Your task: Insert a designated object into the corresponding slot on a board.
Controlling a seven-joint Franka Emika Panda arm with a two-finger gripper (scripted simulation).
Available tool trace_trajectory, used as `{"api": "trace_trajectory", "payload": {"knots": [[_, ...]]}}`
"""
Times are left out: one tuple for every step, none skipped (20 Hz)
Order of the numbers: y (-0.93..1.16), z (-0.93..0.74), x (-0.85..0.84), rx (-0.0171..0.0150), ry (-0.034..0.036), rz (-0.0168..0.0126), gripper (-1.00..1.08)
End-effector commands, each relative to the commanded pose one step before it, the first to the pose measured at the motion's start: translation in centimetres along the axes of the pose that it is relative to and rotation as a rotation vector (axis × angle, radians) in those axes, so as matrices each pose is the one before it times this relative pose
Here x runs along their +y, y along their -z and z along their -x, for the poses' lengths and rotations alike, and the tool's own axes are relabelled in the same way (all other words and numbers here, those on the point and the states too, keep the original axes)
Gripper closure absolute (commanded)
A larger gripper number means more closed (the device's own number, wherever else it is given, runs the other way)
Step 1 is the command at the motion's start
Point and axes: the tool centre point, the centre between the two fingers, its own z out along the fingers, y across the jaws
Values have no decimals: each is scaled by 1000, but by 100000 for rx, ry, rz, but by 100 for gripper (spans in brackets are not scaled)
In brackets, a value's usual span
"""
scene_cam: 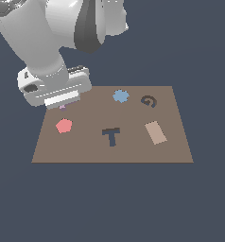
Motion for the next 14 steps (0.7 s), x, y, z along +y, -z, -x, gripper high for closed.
{"api": "trace_trajectory", "payload": {"knots": [[43, -3, -5, -6, -14, -12, 108], [153, -26, -20, -27, 46, -44, 108], [161, -20, -15, -19, 33, -31, 108], [60, -2, -1, 0, 0, 0, 108], [-144, 27, -14, 0, 0, 0, 108], [-25, 1, -3, -38, -71, -24, 108], [0, -3, -25, -1, -183, -1, 108], [1, -3, -40, 0, -309, 0, 108], [2, -4, -56, 0, -434, 0, 108], [3, -8, -74, 0, -552, 0, 108], [3, -10, -91, 0, -675, 0, 108], [4, -11, -107, 1, -799, 0, 108], [4, -13, -123, 1, -921, 0, 108], [5, -14, -139, 1, -1043, 1, 108]]}}
